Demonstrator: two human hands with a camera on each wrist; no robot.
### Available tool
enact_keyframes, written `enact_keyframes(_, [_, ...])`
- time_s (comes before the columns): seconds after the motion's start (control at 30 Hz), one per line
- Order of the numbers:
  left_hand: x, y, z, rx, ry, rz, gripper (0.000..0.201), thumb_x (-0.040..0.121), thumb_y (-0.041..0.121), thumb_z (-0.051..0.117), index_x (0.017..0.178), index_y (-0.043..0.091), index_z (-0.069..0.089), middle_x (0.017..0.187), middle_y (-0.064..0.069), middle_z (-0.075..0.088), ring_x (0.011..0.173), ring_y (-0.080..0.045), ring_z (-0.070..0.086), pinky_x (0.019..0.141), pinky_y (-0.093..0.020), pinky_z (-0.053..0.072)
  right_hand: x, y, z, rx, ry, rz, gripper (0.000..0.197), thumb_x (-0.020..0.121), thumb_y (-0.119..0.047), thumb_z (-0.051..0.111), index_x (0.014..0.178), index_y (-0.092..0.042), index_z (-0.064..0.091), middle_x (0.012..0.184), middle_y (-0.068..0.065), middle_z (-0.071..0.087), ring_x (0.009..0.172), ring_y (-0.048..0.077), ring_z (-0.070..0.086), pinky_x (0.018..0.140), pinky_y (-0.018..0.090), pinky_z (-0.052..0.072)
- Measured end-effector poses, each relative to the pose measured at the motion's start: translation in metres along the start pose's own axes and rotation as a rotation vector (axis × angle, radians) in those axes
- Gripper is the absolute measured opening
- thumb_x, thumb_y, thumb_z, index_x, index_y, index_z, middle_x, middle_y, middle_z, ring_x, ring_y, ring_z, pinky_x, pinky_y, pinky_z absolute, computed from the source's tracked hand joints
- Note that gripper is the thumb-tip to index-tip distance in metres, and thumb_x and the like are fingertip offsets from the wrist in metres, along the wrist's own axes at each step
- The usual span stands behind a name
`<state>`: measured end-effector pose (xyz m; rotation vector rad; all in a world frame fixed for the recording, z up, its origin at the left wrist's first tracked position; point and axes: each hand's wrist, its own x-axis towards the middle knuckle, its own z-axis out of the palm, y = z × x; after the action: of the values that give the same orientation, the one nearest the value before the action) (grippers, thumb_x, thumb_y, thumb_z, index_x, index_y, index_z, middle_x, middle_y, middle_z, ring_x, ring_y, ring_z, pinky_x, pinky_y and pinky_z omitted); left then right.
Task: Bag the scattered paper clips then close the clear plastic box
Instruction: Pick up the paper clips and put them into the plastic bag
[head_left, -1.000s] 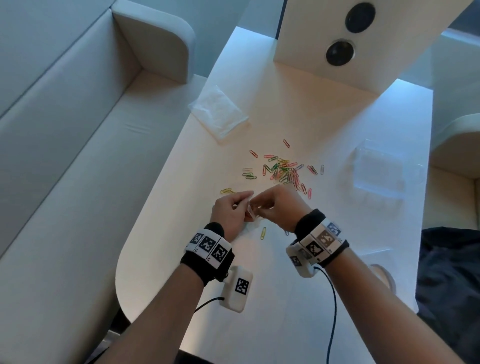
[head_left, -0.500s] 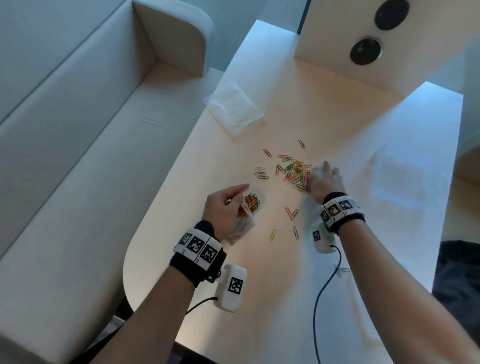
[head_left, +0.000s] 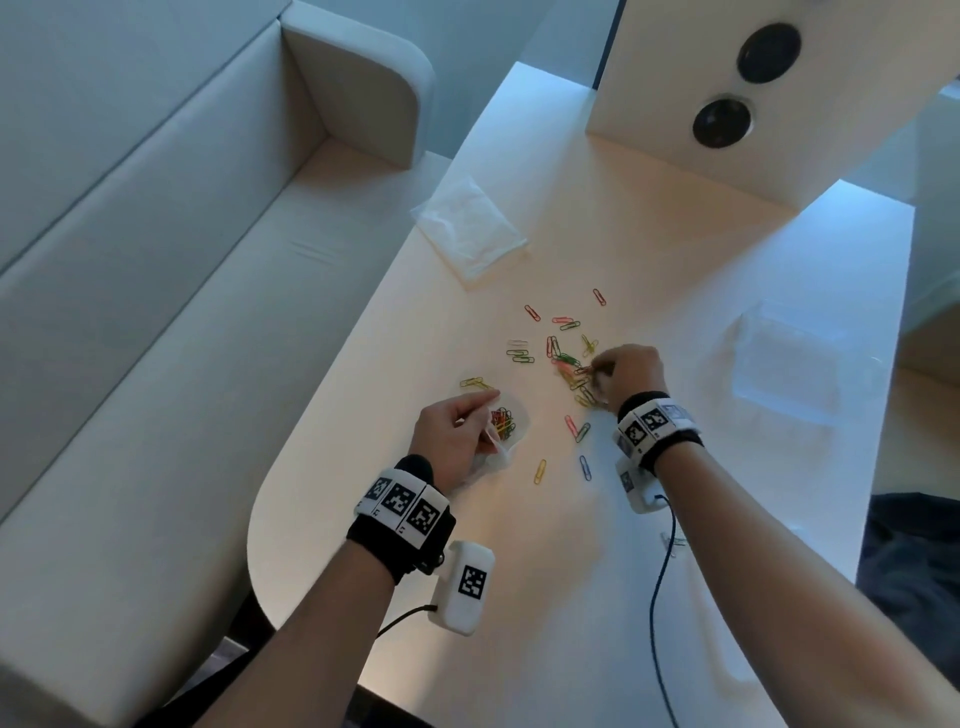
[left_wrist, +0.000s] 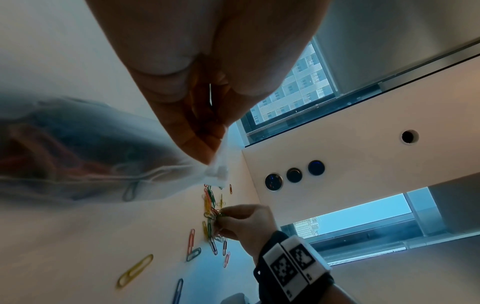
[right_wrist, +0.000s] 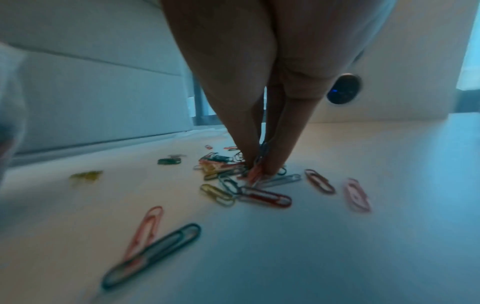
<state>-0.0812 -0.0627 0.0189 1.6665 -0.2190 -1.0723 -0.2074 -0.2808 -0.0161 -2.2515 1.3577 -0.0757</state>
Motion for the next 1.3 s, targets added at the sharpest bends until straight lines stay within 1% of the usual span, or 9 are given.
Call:
enact_keyframes(0.17, [-0.003, 0.000, 0.006, 0.020, 0.004, -0.012, 0.024, 0.095, 0.011, 0.057, 0.113, 0.016, 0.071, 0.112, -0.005, 0.070, 0.099, -0.021, 0.069, 0.088, -0.038, 0.057, -0.031, 0.018, -0.020, 1.044, -0.160, 0.507, 0.017, 0.082, 0.003, 0.070, 0.097, -0.002, 0.074, 0.100, 0.018, 0.073, 0.087, 0.022, 0.073, 0.077, 0.025, 0.059])
enact_keyframes(0.33, [-0.006, 0.007, 0.017, 0.056, 0.020, -0.025, 0.024, 0.094, 0.011, 0.057, 0.113, 0.014, 0.071, 0.104, -0.006, 0.071, 0.089, -0.021, 0.070, 0.087, -0.040, 0.058, -0.065, 0.001, -0.030, 1.548, -0.357, 0.497, 0.022, 0.086, 0.008, 0.058, 0.106, 0.007, 0.065, 0.108, 0.021, 0.068, 0.096, 0.026, 0.069, 0.075, 0.025, 0.059])
enact_keyframes(0.47, [-0.009, 0.009, 0.027, 0.099, 0.015, -0.003, 0.024, 0.095, 0.011, 0.056, 0.114, 0.009, 0.070, 0.086, 0.000, 0.069, 0.071, -0.014, 0.064, 0.079, -0.033, 0.059, -0.084, -0.029, -0.026, 1.294, -0.476, 0.282, 0.023, 0.082, 0.000, 0.067, 0.105, 0.003, 0.068, 0.102, 0.019, 0.072, 0.096, 0.027, 0.071, 0.083, 0.030, 0.058])
enact_keyframes(0.6, [-0.012, 0.009, 0.031, 0.140, -0.014, 0.041, 0.023, 0.096, 0.009, 0.055, 0.112, 0.009, 0.070, 0.095, -0.004, 0.070, 0.074, -0.007, 0.065, 0.060, -0.011, 0.051, -0.088, -0.052, -0.022, 0.708, -0.342, 0.066, 0.017, 0.087, -0.011, 0.069, 0.102, -0.003, 0.074, 0.090, 0.012, 0.075, 0.085, 0.021, 0.073, 0.080, 0.030, 0.060])
enact_keyframes(0.83, [-0.006, 0.009, 0.027, 0.128, -0.030, 0.022, 0.023, 0.094, 0.007, 0.055, 0.111, 0.008, 0.071, 0.106, -0.013, 0.072, 0.095, -0.028, 0.070, 0.091, -0.043, 0.056, -0.086, -0.068, -0.018, 0.297, -0.321, -0.105, 0.022, 0.083, -0.002, 0.065, 0.096, -0.013, 0.077, 0.092, 0.002, 0.076, 0.082, 0.012, 0.071, 0.083, 0.025, 0.057])
enact_keyframes(0.97, [-0.006, 0.015, 0.019, 0.134, -0.081, 0.045, 0.025, 0.096, 0.004, 0.050, 0.110, 0.007, 0.071, 0.107, -0.017, 0.071, 0.093, -0.026, 0.070, 0.087, -0.038, 0.058, -0.085, -0.081, -0.021, 0.063, -0.358, -0.279, 0.010, 0.084, -0.022, 0.071, 0.087, -0.022, 0.080, 0.075, -0.008, 0.074, 0.063, 0.003, 0.064, 0.062, 0.011, 0.047])
enact_keyframes(1.07, [-0.009, 0.019, 0.005, 0.134, -0.077, 0.072, 0.026, 0.097, 0.006, 0.051, 0.102, 0.018, 0.073, 0.100, -0.008, 0.072, 0.086, -0.018, 0.068, 0.081, -0.031, 0.059, -0.066, -0.082, -0.041, 0.246, -0.449, -0.322, 0.011, 0.084, -0.014, 0.069, 0.088, -0.018, 0.079, 0.072, -0.011, 0.070, 0.054, -0.004, 0.060, 0.055, 0.008, 0.046])
enact_keyframes(1.17, [-0.012, 0.022, -0.021, 0.164, -0.054, 0.091, 0.031, 0.097, 0.010, 0.052, 0.094, 0.031, 0.074, 0.105, -0.003, 0.072, 0.092, -0.020, 0.070, 0.081, -0.037, 0.059, -0.024, -0.070, -0.049, 0.437, -0.256, -0.159, 0.019, 0.085, -0.006, 0.063, 0.091, -0.016, 0.077, 0.085, -0.002, 0.074, 0.068, 0.010, 0.068, 0.072, 0.025, 0.059])
enact_keyframes(1.3, [-0.019, 0.028, -0.056, 0.156, 0.003, 0.117, 0.029, 0.098, 0.007, 0.050, 0.102, 0.022, 0.074, 0.080, -0.001, 0.069, 0.071, -0.014, 0.068, 0.073, -0.032, 0.059, 0.047, -0.037, -0.024, 0.083, -0.068, 0.038, 0.040, 0.095, -0.023, 0.052, 0.133, -0.011, 0.055, 0.137, 0.011, 0.056, 0.126, 0.027, 0.052, 0.108, 0.033, 0.037])
